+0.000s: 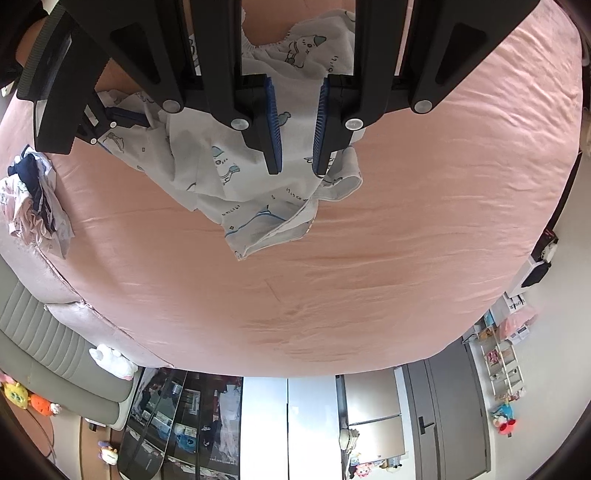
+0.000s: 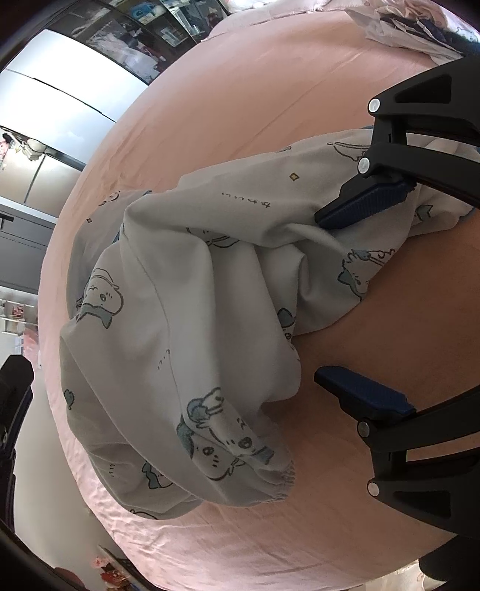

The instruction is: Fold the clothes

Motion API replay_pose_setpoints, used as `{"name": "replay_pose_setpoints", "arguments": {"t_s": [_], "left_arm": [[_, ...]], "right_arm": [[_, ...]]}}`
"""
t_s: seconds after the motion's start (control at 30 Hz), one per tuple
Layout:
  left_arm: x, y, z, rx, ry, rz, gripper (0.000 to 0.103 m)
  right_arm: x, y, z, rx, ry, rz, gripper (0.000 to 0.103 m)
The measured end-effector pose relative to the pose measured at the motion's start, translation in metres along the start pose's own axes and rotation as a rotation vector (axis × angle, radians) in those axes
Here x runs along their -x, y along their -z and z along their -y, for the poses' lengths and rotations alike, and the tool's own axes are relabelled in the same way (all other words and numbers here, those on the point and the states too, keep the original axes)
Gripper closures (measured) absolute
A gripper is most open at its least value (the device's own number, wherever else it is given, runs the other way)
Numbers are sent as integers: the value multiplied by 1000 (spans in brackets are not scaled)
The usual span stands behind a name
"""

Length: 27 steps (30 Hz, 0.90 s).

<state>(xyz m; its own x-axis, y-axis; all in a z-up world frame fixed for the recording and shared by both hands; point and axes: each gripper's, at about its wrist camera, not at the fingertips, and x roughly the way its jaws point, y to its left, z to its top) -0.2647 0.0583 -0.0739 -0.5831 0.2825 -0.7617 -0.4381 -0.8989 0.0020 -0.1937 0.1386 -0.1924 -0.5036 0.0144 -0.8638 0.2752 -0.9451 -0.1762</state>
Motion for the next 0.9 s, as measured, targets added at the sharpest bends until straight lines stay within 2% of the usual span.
{"name": "replay_pose_setpoints", "arguments": {"t_s": [0.1,0.13,0.2,0.23,0.3,0.37,0.4,0.5,0.57,0.67,0.8,0.9], "left_arm": [[-4,2,-8,26,-15,-13,88],[-5,3,-9,30,-20,-18,87],[-5,5,-13,29,-28,-21,86],[-4,6,-15,29,-33,-20,82],[0,10,-20,38,-45,-9,65],[5,16,-29,64,-47,8,7],[8,20,-33,81,-37,18,0],[15,34,-43,115,9,24,0],[17,43,-47,115,-10,11,0],[16,58,-49,110,-43,-27,0],[13,79,-51,124,-27,-55,0],[11,93,-50,137,-44,-69,0]], "right_arm": [[-1,2,0,-10,-9,1,27],[-1,3,0,-14,-7,-1,31],[-1,4,1,-22,-1,-4,47],[0,5,1,-26,2,-6,59],[0,6,4,-41,8,-15,67],[2,7,9,-65,0,-20,77],[3,8,11,-78,-2,-22,78],[9,10,18,-105,-20,-13,85],[11,14,16,-104,-23,-8,90],[16,19,11,-96,-23,-2,93],[21,23,6,-95,-24,4,94],[27,22,14,-102,-31,3,94]]}}
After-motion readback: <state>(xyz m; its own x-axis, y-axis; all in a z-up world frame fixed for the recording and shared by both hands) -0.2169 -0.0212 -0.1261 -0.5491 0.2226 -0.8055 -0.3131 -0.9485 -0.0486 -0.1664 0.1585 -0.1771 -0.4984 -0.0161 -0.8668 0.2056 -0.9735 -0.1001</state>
